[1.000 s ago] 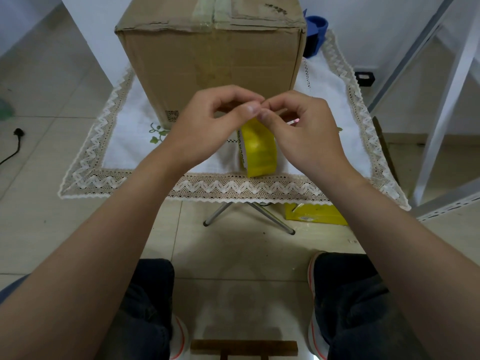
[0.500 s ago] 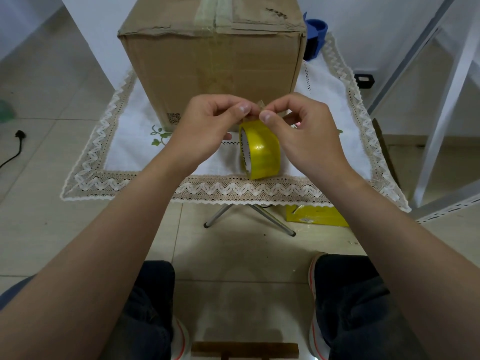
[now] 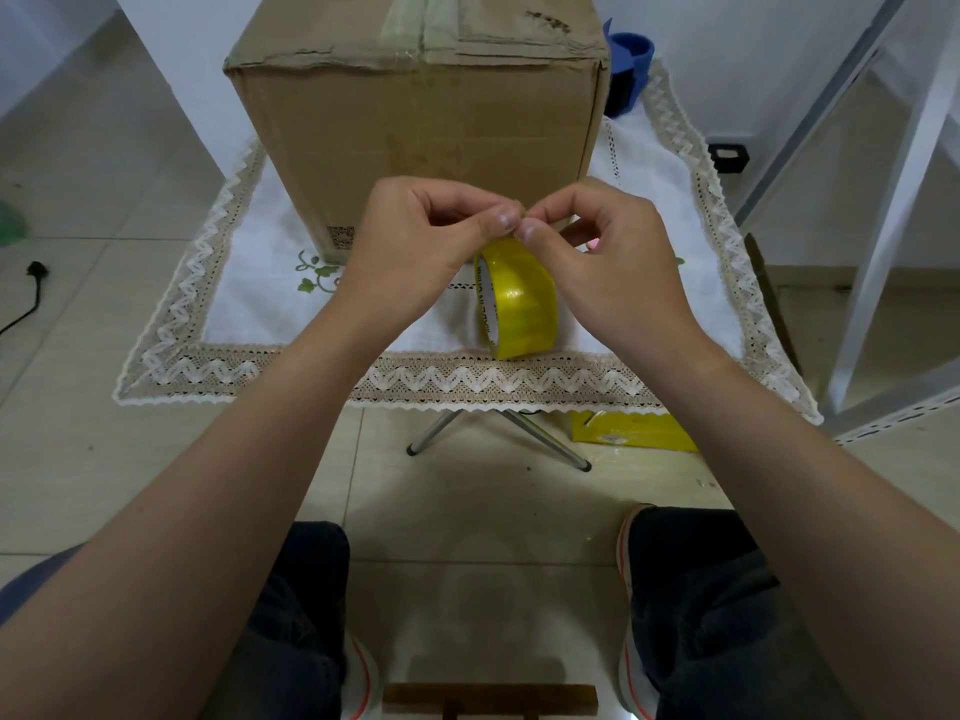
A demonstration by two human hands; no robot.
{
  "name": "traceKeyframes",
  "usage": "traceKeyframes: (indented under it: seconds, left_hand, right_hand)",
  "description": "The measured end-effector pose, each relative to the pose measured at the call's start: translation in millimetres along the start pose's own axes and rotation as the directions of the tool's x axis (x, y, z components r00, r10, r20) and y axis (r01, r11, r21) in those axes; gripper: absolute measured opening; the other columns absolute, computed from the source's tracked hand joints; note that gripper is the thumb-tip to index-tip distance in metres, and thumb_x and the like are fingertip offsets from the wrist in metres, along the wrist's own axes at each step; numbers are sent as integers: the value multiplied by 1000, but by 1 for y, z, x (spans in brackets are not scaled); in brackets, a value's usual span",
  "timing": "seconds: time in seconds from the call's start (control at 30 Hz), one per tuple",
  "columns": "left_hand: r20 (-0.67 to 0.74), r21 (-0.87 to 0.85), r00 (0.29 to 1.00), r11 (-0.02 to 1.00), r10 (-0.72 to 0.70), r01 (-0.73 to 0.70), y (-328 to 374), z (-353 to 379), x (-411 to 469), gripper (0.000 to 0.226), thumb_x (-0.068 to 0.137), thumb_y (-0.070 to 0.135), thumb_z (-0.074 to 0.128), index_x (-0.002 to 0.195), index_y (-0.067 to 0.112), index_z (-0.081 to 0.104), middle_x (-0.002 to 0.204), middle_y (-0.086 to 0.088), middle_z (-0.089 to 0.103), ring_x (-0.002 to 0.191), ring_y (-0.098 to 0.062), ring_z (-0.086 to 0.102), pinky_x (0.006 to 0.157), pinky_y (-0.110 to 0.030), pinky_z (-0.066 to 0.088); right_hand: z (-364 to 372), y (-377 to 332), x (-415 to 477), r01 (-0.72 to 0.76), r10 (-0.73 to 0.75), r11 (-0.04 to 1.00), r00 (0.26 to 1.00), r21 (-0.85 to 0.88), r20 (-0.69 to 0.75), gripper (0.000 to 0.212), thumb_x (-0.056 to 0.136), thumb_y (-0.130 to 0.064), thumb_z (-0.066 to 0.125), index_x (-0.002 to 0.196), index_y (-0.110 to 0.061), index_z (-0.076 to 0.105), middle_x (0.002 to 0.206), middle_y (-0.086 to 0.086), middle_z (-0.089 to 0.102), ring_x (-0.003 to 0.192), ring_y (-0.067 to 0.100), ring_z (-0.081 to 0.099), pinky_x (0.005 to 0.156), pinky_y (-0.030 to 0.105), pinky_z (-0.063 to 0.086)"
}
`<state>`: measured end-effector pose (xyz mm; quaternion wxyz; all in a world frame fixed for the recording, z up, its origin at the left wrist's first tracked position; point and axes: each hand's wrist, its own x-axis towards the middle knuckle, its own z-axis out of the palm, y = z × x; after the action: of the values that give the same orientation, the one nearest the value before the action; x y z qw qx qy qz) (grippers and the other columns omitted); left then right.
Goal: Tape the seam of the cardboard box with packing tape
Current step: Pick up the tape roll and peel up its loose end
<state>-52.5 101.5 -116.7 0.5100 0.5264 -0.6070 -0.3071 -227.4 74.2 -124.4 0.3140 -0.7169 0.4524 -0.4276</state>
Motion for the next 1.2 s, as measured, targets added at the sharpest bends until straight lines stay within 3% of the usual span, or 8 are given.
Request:
traceKeyframes:
  seconds: [0.3,0.47,0.63,0.73,0.8,0.9,1.1,1.2]
  left_hand:
    - [-24,206,994,974,104,-97,6,3,1,11,90,13,73,82,20,74,76,15,70,69,5,63,67,-12,48]
    - [75,260,991,957,115,-131,10,2,4,9,91,14,69,84,17,73,78,12,71,74,4,63,69,-11,47]
    - [135,249,990,966,31,-64,9,-3,6,21,103,15,59,93,24,75,86,12,73,82,2,66,76,-15,52]
    - [118,301,982,948,-145,104,3,-8,5,27,107,22,55,89,24,74,85,7,73,76,4,66,75,-22,53]
    - [180,312,933,918,-311,246,0,-8,1,33,108,37,52,86,23,72,82,8,74,73,3,66,73,-28,52]
    - [291,252,846,888,-448,384,0,-3,-6,42,106,53,47,95,24,74,88,9,79,85,-10,74,82,-39,58]
    - [347,-52,877,927,-332,371,-6,13,-9,34,105,19,60,109,-14,66,95,-16,69,87,-24,69,84,-38,61]
    - [344,-103,899,941,-271,323,-8,17,-10,32,103,13,62,112,-18,64,98,-21,70,89,-25,70,84,-37,63]
  right_hand:
    - [-3,-1,0,128,-125,989,991,-71,50,4,91,-13,76,88,-13,76,92,1,69,78,10,63,66,11,42]
    - [-12,1,3,104,-99,994,991,-43,93,7,86,-21,83,85,-15,79,88,4,72,74,10,62,66,13,44]
    - [-17,4,5,55,-55,998,994,-5,91,13,90,-21,79,83,-10,74,79,4,72,64,8,57,60,21,46]
    - [-18,5,6,31,-31,1000,998,6,54,13,91,-19,76,83,-10,72,78,-3,70,61,3,51,58,15,42]
    - [-18,4,7,15,-16,1000,999,23,42,13,91,-19,76,82,-10,72,78,0,69,60,1,49,58,14,41]
    - [-17,4,8,13,-15,999,999,41,35,13,93,-17,74,80,-15,71,80,-3,68,61,-1,50,60,12,41]
    - [-21,7,11,-8,8,1000,1000,4,-20,13,90,-24,78,78,-24,74,98,8,69,76,6,60,71,17,46]
    - [-26,9,13,-98,101,994,994,48,-48,16,87,-26,82,73,-28,74,104,5,65,71,-1,56,71,16,46]
